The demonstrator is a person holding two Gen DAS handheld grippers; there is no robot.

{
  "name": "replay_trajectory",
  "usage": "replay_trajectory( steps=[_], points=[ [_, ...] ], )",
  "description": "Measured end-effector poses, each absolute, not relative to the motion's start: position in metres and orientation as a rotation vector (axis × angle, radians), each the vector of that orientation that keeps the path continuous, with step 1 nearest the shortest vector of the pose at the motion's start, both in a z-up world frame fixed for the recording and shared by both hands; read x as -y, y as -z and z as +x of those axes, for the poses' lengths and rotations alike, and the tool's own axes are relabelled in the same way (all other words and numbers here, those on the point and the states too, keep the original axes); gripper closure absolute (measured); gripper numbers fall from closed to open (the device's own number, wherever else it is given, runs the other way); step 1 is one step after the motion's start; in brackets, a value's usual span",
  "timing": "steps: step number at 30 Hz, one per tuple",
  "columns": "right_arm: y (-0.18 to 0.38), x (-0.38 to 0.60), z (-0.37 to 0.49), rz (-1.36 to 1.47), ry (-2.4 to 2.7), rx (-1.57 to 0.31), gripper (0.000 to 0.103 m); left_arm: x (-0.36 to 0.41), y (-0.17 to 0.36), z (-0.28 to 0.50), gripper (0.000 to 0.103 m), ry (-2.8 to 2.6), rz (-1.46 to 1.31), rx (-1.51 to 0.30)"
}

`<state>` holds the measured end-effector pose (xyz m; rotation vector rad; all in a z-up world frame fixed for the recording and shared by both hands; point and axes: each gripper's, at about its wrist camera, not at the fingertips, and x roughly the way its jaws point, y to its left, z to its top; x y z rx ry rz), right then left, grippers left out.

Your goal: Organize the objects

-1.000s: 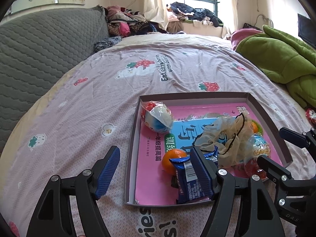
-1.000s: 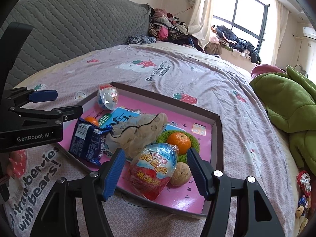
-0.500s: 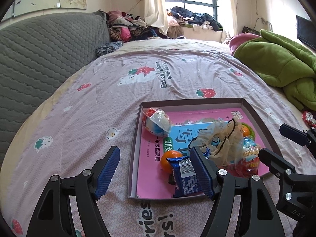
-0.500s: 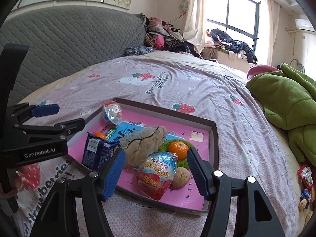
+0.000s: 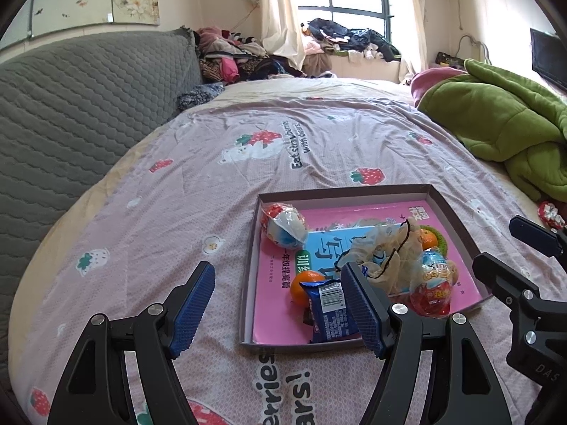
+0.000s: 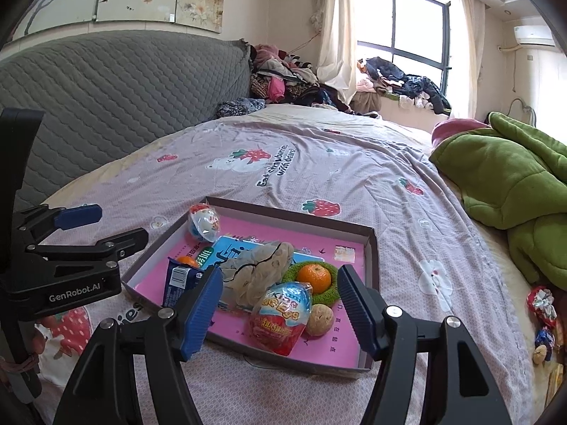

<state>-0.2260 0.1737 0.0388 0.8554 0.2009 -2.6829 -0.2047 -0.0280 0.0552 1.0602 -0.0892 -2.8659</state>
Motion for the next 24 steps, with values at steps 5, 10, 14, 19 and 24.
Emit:
replay_trajectory(
  steps=[5, 10, 14, 19, 24],
  points=[
    [-0.044, -0.179, -0.222, 0.859, 2.687, -0.172, 0.035, 0.026, -0.063, -0.198, 0.028, 2.87, 1.048, 0.099],
    [-0.053, -0.184, -0.217, 0.847, 2.686, -0.144, 0.034, 0.022, -0.072, -0.19, 0.028, 2.88, 1.032, 0.132],
    [-0.062, -0.186, -0.212, 0.824, 2.699, -0.134, 0.034, 0.02, -0.079, -0.184, 0.028, 2.886, 1.007, 0.134],
    [-0.07, -0.187, -0.203, 0.809, 2.694, -0.117, 0.034, 0.02, -0.089, -0.177, 0.028, 2.899, 0.989, 0.123],
    [-0.08, -0.19, -0.193, 0.783, 2.701, -0.089, 0.034, 0.019, -0.094, -0.168, 0.028, 2.908, 0.98, 0.119]
  ],
)
